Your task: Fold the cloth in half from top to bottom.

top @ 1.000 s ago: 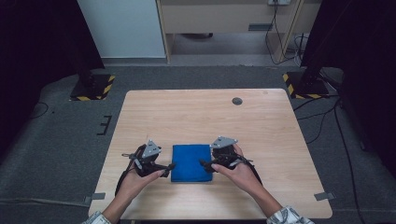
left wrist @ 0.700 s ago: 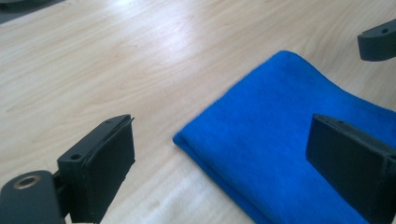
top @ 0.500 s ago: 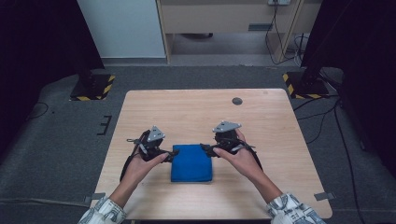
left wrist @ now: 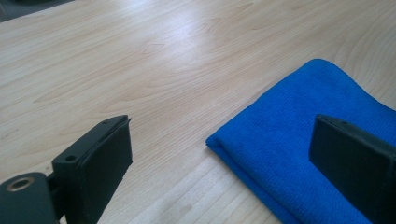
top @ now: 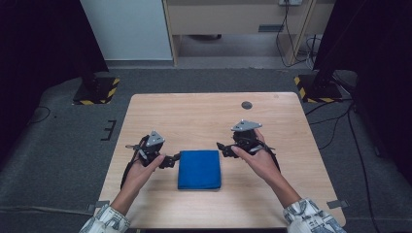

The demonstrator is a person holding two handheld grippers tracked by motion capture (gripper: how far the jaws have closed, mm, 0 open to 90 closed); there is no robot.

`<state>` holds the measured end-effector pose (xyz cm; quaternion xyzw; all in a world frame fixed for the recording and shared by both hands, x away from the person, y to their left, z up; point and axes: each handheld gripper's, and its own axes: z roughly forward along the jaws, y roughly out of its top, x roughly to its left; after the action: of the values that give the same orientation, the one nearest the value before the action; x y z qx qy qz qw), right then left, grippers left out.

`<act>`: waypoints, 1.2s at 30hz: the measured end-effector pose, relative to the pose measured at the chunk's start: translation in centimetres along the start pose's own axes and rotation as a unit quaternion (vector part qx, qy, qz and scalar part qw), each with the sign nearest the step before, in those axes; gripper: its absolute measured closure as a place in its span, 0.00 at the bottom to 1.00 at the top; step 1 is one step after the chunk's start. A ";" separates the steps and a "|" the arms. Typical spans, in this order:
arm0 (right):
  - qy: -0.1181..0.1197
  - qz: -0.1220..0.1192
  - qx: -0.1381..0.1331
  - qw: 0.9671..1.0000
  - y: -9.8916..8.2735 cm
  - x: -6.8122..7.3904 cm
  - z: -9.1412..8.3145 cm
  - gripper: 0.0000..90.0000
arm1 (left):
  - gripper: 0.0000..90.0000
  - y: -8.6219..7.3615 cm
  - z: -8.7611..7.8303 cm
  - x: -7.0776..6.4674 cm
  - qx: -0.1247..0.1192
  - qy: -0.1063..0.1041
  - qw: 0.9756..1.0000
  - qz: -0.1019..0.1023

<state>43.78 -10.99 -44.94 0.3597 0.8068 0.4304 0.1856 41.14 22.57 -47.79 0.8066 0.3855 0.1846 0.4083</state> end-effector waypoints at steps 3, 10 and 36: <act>-0.003 0.006 -0.003 1.000 -0.1 -0.6 -0.3 0.10 | 0.06 -0.2 -0.1 0.5 0.001 0.005 1.000 -0.004; -0.015 0.018 -0.008 1.000 -0.3 -2.0 -1.1 0.10 | 0.06 -0.8 -0.2 1.5 0.005 0.017 1.000 -0.016; -0.073 0.071 -0.017 0.995 -4.1 -7.8 -4.9 0.10 | 0.06 -2.3 -0.2 3.4 0.022 0.042 0.998 -0.039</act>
<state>44.35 -21.02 -45.64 0.4428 0.7564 0.4288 0.2188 42.10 26.13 -49.56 0.7914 0.4368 0.1937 0.3812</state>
